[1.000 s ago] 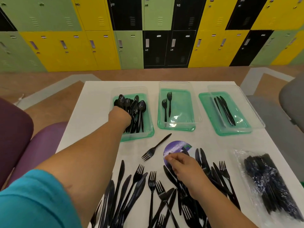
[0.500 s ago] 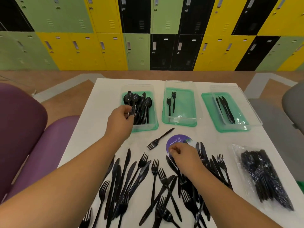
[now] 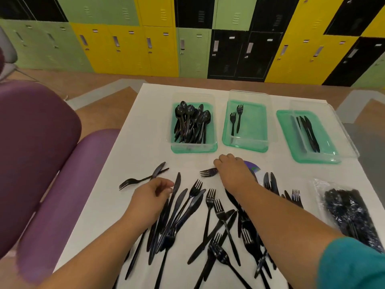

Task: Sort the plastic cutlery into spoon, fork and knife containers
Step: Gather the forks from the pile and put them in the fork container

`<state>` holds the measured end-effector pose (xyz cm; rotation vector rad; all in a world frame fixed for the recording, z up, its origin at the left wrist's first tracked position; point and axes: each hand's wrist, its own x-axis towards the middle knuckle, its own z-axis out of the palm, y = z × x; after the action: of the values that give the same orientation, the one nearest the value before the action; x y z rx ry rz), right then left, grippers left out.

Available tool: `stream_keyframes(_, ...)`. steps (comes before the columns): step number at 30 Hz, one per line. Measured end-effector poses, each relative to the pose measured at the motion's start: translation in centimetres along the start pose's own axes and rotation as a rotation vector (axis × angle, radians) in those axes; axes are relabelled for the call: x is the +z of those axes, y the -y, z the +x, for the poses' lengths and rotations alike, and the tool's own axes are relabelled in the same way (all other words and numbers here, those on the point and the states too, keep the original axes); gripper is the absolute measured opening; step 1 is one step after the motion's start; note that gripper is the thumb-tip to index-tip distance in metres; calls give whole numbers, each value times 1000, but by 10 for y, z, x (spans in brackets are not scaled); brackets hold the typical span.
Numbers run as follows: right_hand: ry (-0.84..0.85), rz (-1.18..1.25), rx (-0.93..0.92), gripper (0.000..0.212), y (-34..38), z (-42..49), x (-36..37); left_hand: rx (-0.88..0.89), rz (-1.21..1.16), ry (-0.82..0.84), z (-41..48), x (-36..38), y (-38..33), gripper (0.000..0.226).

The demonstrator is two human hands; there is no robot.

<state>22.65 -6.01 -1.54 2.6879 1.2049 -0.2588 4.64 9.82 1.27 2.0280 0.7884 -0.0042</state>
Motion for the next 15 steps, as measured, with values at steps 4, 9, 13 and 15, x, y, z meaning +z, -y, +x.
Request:
stream_keyframes(4,-9,24,32,40,-2,-5,-3,5,116,46,-3,14,4,14)
stream_keyframes(9,-14,379,144,31,-3,-14,-9,28,270,53,5,35,-7,18)
stream_keyframes(13,46,568,251,15,-1,-47,-11,27,374,61,18,48,-15,24)
stream_keyframes(15,191,518,254,22,0,-65,-12,20,419,77,23,52,-16,25)
